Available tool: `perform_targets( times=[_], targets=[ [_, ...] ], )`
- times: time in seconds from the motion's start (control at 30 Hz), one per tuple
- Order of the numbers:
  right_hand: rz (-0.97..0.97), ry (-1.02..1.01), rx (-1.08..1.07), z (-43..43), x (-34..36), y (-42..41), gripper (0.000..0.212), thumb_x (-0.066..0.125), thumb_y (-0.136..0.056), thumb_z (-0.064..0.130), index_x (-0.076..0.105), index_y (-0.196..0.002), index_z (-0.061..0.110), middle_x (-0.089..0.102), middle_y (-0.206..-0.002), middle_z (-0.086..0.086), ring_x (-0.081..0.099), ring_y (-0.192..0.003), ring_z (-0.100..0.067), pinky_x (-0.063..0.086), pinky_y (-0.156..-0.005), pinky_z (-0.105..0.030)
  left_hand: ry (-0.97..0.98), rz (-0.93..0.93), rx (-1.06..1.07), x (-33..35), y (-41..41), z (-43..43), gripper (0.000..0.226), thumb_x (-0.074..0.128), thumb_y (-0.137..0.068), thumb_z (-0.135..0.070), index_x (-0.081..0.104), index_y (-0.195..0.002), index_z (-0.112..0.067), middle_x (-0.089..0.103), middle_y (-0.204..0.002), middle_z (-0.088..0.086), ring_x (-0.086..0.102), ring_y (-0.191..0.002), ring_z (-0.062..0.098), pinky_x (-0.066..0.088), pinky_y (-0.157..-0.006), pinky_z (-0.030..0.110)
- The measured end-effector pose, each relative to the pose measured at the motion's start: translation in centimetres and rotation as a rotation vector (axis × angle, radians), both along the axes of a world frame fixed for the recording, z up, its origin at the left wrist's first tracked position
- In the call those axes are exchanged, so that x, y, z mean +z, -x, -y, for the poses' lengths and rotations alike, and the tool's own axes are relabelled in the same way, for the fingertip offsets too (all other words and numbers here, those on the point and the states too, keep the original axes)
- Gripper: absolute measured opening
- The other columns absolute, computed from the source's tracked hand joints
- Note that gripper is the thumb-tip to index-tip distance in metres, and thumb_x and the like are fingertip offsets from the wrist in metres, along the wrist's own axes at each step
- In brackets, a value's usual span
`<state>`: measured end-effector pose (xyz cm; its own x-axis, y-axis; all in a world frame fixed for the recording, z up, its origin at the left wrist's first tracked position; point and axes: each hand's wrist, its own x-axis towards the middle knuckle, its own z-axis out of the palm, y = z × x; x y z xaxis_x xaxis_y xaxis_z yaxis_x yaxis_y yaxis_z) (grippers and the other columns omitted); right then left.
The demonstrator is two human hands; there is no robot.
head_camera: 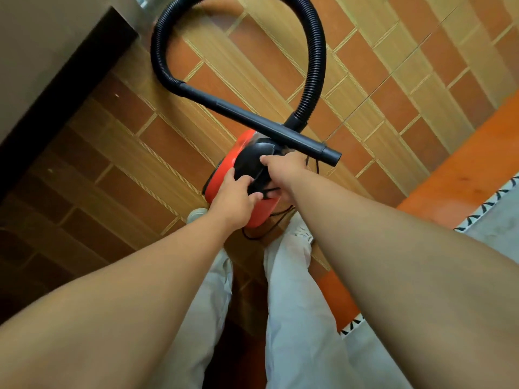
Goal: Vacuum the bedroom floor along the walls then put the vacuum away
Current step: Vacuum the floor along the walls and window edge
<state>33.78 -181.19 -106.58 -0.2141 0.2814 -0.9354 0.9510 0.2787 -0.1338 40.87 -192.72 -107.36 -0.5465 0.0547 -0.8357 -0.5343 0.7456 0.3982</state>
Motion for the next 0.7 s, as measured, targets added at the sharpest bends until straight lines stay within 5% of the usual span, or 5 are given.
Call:
perform_targets(
  times=[0.23, 0.43, 0.57, 0.7],
  targets=[
    [0.004, 0.051, -0.07, 5.0, 0.2, 0.9, 0.034, 0.071, -0.092, 0.033, 0.063, -0.113, 0.009, 0.076, -0.086, -0.014, 0.076, -0.07, -0.033, 0.064, -0.071, -0.047, 0.019, 0.0, -0.096, 0.2, 1.9, 5.8, 0.054, 0.059, -0.103, -0.037, 0.046, -0.151, -0.016, 0.011, -0.171, 0.013, 0.024, -0.154, 0.033, 0.031, -0.118, 0.043],
    [0.011, 0.058, -0.106, 7.9, 0.1, 0.8, 0.036, 0.071, -0.091, 0.037, 0.062, -0.114, 0.011, 0.076, -0.092, -0.012, 0.076, -0.071, -0.031, 0.064, -0.063, -0.043, 0.025, 0.012, -0.118, 0.2, 2.4, 9.2, 0.055, 0.061, -0.102, -0.039, 0.046, -0.152, -0.021, 0.012, -0.172, 0.01, 0.022, -0.156, 0.031, 0.031, -0.119, 0.046],
    [0.074, 0.037, -0.084, 7.5, 1.7, 1.0, 0.052, 0.065, -0.092, 0.054, 0.058, -0.123, 0.013, 0.073, -0.105, -0.009, 0.076, -0.076, -0.024, 0.063, -0.072, -0.045, -0.029, -0.03, 0.009, 0.9, 2.7, 9.5, 0.046, 0.069, -0.097, -0.035, 0.057, -0.138, -0.02, 0.046, -0.153, 0.005, 0.045, -0.142, 0.026, 0.04, -0.11, 0.038],
    [0.075, 0.073, -0.607, 6.6, 3.1, 1.8, 0.079, 0.074, -0.085, 0.061, 0.049, -0.145, 0.017, 0.062, -0.13, -0.01, 0.064, -0.112, -0.028, 0.056, -0.096, -0.048, -0.018, -0.082, 0.174, 2.2, 3.6, 9.5, 0.048, 0.07, -0.096, -0.032, 0.054, -0.14, -0.019, 0.055, -0.142, 0.001, 0.053, -0.13, 0.021, 0.044, -0.106, 0.035]
  ],
)
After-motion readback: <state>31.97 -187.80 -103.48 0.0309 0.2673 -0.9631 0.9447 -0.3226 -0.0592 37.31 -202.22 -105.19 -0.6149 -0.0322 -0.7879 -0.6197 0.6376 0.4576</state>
